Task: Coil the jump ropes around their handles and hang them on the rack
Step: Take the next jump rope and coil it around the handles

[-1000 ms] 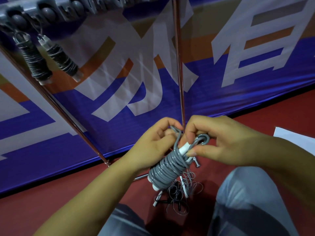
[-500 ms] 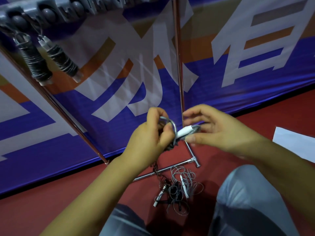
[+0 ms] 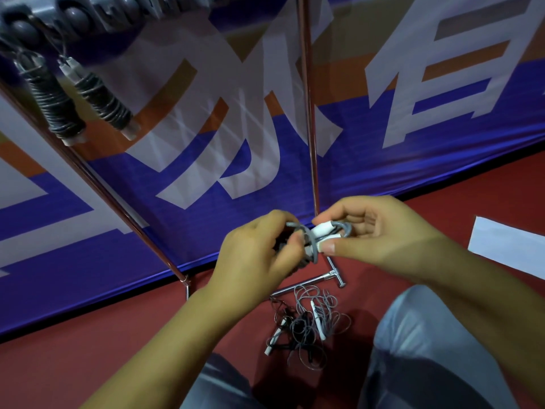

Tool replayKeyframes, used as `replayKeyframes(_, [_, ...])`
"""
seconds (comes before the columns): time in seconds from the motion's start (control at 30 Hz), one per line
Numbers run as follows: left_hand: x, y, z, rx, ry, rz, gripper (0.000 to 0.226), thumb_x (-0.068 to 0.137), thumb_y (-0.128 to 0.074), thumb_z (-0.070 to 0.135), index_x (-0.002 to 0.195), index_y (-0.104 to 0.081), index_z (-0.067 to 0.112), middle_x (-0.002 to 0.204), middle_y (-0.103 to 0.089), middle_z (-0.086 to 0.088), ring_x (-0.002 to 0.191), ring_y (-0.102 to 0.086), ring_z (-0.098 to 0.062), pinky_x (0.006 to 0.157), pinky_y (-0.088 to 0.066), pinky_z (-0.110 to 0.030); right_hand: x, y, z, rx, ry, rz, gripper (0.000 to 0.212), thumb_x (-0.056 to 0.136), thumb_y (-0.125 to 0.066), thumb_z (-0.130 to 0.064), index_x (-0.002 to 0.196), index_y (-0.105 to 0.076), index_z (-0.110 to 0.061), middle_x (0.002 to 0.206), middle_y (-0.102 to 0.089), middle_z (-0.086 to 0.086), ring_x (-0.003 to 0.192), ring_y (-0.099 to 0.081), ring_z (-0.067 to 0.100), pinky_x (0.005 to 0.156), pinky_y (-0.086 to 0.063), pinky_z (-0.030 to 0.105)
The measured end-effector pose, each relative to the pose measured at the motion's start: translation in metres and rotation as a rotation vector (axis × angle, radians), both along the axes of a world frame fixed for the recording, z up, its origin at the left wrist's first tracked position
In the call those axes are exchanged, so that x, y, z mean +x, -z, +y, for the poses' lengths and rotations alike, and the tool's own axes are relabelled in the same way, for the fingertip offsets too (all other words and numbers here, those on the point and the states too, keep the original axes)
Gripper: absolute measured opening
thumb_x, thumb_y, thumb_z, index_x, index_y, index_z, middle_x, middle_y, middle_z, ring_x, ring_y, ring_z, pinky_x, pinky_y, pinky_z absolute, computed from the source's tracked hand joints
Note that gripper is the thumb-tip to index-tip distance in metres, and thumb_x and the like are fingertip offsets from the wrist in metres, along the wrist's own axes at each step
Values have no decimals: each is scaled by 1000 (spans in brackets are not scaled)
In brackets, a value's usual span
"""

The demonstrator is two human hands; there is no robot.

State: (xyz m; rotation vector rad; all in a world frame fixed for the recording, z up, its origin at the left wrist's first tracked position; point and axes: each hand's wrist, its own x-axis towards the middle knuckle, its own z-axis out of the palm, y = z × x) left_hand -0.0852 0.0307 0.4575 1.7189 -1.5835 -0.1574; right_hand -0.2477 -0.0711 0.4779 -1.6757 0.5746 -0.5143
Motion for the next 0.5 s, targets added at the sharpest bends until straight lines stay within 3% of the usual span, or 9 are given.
replayKeyframes(0.13, [-4,-3,-1,10,-33,81,21,84,-42,34,95,-57,24,75,-68,4,58,-63,-11,55,-53,-42,1,-2,3,-23,-10,19,26,71,-76,4,87,-70,-15,87,-74,7,81,-71,14,79,-56,24])
replayKeyframes(0.3, [-6,-2,0,53,-55,6,30,85,-40,34,103,-59,18,68,-63,7,62,-58,-12,54,-44,-31,1,0,3,-15,-59,70,25,74,-74,5,88,-70,-15,86,-74,5,80,-71,12,77,-55,22])
replayKeyframes(0.4, [-5,1,-1,73,-37,104,28,83,-43,40,99,-60,28,72,-65,3,64,-60,-13,61,-46,-31,0,2,3,-42,-78,94,27,75,-74,4,89,-71,-18,87,-74,4,84,-71,15,81,-56,26])
replayKeyframes(0.5, [-4,-1,-5,78,-37,306,11,81,-56,28,88,-62,34,74,-66,-2,65,-61,-23,64,-49,-36,-1,-1,4,-100,-92,97,30,76,-73,4,90,-71,-21,89,-74,3,85,-70,14,84,-56,28])
